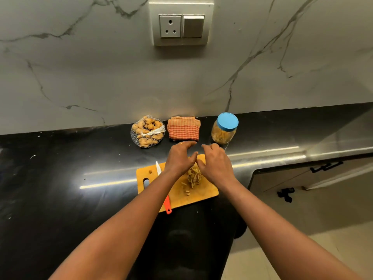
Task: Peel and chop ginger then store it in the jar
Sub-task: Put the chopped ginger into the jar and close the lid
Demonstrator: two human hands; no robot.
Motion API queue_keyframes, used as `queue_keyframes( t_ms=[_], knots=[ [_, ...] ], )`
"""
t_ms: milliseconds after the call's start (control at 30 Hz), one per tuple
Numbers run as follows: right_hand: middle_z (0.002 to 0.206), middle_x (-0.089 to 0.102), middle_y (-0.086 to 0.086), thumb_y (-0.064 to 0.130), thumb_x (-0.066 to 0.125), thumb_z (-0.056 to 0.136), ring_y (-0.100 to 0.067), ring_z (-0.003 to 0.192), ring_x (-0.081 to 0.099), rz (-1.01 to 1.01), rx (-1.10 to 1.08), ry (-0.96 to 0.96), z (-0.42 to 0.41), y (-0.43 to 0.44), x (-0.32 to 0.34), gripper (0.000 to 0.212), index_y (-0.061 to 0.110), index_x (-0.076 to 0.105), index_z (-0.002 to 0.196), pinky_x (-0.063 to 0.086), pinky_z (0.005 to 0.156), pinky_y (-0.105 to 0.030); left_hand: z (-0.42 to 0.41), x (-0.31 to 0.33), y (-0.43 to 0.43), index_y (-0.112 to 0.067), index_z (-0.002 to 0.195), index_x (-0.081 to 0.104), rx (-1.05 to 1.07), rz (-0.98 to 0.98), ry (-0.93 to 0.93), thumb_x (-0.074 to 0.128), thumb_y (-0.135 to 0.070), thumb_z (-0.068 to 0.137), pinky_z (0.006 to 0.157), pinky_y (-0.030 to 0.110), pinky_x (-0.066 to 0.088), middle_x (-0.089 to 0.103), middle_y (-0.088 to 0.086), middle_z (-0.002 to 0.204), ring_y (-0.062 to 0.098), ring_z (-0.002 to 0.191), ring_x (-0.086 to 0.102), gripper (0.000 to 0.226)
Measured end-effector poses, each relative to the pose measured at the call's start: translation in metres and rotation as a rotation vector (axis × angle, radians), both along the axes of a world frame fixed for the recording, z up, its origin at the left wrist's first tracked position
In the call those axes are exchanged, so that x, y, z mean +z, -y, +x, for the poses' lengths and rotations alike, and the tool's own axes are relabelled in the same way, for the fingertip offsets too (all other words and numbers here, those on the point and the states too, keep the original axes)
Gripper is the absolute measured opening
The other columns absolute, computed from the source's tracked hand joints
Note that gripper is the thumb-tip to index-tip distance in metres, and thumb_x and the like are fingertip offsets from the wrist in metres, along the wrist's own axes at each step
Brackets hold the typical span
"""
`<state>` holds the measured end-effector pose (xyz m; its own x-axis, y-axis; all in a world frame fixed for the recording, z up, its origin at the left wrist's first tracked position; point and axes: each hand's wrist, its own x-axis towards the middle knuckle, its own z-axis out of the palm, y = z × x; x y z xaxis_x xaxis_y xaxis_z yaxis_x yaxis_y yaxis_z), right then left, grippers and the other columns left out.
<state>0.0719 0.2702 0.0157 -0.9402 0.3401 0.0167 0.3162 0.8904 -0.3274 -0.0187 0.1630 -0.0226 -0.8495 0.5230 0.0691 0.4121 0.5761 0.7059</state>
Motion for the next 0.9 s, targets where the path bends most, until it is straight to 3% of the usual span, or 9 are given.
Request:
queue_keyframes(
  t_ms=[167,333,467,567,700,900],
  knots=[
    [0.113,0.054,-0.013,0.028,0.064,0.093,-0.027,0.105,0.054,0.054,-0.045,-0.065,-0.014,-0.045,0.007,0.04,0.01,0.054,0.128,0.052,0.081,-0.036,-0.012,0.007,-0.044,-0.018,0.138,0.051,-0.069,-0.029,0.06,0.077,-0.024,0.079,0.098,0.034,0.05,0.06,0.004,0.132,0.019,0.119,0.057,0.064],
    [0.124,0.049,-0.015,0.033,0.063,0.092,-0.028,0.106,0.047,0.135,-0.115,-0.07,-0.042,-0.084,0.016,0.051,0.01,0.049,0.136,0.049,0.081,-0.035,-0.022,0.011,-0.08,-0.017,0.142,0.042,-0.07,-0.013,0.12,0.083,-0.034,0.072,0.1,0.028,0.039,0.054,0.004,0.137,0.02,0.125,0.05,0.083],
    [0.127,0.046,-0.013,0.043,0.066,0.086,-0.027,0.111,0.044,0.135,-0.154,-0.056,-0.062,-0.103,0.021,0.062,0.014,0.047,0.138,0.047,0.084,-0.034,-0.029,0.011,-0.104,-0.022,0.139,0.042,-0.041,0.063,0.159,0.08,-0.046,0.065,0.101,0.04,0.048,0.056,0.0,0.132,0.018,0.119,0.054,0.087],
    [0.14,0.037,-0.014,0.051,0.067,0.083,-0.032,0.123,0.039,0.056,-0.193,0.069,-0.078,-0.115,0.021,0.076,0.019,0.038,0.146,0.046,0.093,-0.04,-0.036,0.006,-0.121,-0.023,0.138,0.043,-0.028,0.084,0.198,0.074,-0.053,0.061,0.097,0.041,0.051,0.057,-0.003,0.131,0.016,0.117,0.055,0.088],
    [0.136,0.042,-0.014,0.049,0.068,0.082,-0.034,0.121,0.046,-0.065,-0.183,0.18,-0.089,-0.125,0.019,0.079,0.022,0.035,0.149,0.045,0.096,-0.042,-0.04,0.005,-0.134,-0.026,0.13,0.048,-0.024,0.112,0.245,0.082,-0.044,0.066,0.092,0.037,0.054,0.061,-0.006,0.12,0.012,0.107,0.058,0.075],
    [0.126,0.051,-0.014,0.051,0.069,0.08,-0.032,0.114,0.051,-0.04,-0.19,0.147,-0.088,-0.122,0.021,0.072,0.018,0.045,0.139,0.047,0.093,-0.041,-0.037,0.005,-0.133,-0.024,0.138,0.042,-0.022,0.162,0.274,0.086,-0.035,0.068,0.096,0.032,0.05,0.058,-0.003,0.128,0.014,0.114,0.055,0.083]
  ],
)
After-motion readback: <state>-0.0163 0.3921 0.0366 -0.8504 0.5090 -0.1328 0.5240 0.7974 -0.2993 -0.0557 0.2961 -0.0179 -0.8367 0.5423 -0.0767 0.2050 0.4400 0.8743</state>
